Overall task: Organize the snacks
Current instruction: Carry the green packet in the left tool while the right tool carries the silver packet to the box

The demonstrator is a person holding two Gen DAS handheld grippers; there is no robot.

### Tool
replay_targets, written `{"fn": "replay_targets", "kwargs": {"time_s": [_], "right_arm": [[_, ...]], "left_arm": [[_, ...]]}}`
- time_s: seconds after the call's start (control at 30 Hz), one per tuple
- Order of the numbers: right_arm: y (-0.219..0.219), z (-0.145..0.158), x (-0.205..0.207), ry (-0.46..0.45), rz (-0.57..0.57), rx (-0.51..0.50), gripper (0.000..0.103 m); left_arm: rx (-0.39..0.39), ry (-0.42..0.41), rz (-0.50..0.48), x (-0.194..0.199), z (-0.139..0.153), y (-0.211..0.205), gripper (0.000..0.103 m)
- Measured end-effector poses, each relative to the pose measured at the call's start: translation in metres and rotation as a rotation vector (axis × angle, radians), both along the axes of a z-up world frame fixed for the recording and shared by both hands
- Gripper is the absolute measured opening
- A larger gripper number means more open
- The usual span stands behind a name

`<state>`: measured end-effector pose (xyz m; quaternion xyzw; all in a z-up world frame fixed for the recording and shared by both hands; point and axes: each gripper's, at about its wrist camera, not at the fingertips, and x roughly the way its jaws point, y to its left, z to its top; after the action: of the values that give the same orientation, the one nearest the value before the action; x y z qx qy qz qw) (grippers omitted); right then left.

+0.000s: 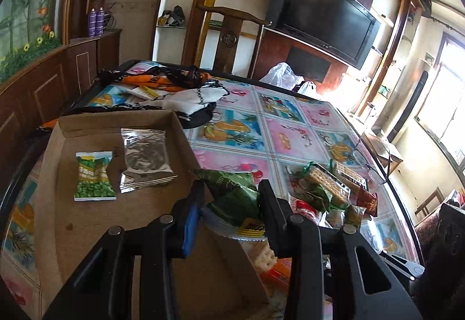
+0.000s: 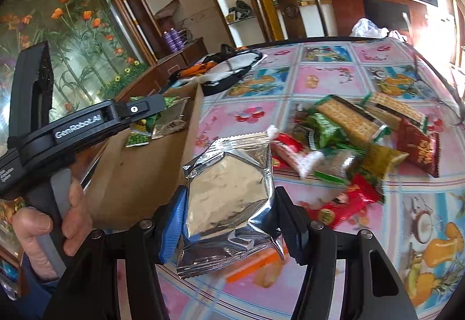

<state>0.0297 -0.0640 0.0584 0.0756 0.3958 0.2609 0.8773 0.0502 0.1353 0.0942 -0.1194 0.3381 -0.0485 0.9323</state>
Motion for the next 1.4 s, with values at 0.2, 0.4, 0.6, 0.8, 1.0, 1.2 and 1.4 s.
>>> {"fn": "replay_targets", "kwargs": {"time_s": [0.2, 0.4, 0.6, 0.8, 1.0, 1.2, 1.4], "right_arm": [[0.03, 0.006, 0.003, -0.004, 0.052, 0.008, 0.064], [0.063, 0.012, 0.006, -0.014, 0.108, 0.01, 0.064], [0.093, 0.007, 0.011, -0.003, 0.161, -0.012, 0.064], [0.127, -0.004, 0.019, -0.002, 0.204, -0.069, 0.064], [0.146, -0.016, 0.026, 0.008, 0.225, -0.116, 0.064], [0.15, -0.024, 0.026, 0.004, 0.232, -0.144, 0.064], [0.152, -0.027, 0.022, -0.021, 0.236, -0.164, 0.064]], "left_arm": [[-0.016, 0.021, 0.055, 0.004, -0.003, 0.029, 0.037], [-0.034, 0.041, 0.111, 0.007, -0.008, 0.055, 0.037], [-0.045, 0.081, 0.158, 0.013, -0.014, 0.076, 0.037], [-0.059, 0.154, 0.198, 0.021, -0.028, 0.095, 0.037], [-0.053, 0.175, 0.201, 0.022, -0.032, 0.095, 0.037], [-0.027, 0.198, 0.2, 0.026, -0.036, 0.092, 0.037], [-0.015, 0.21, 0.201, 0.027, -0.039, 0.09, 0.037]]}}
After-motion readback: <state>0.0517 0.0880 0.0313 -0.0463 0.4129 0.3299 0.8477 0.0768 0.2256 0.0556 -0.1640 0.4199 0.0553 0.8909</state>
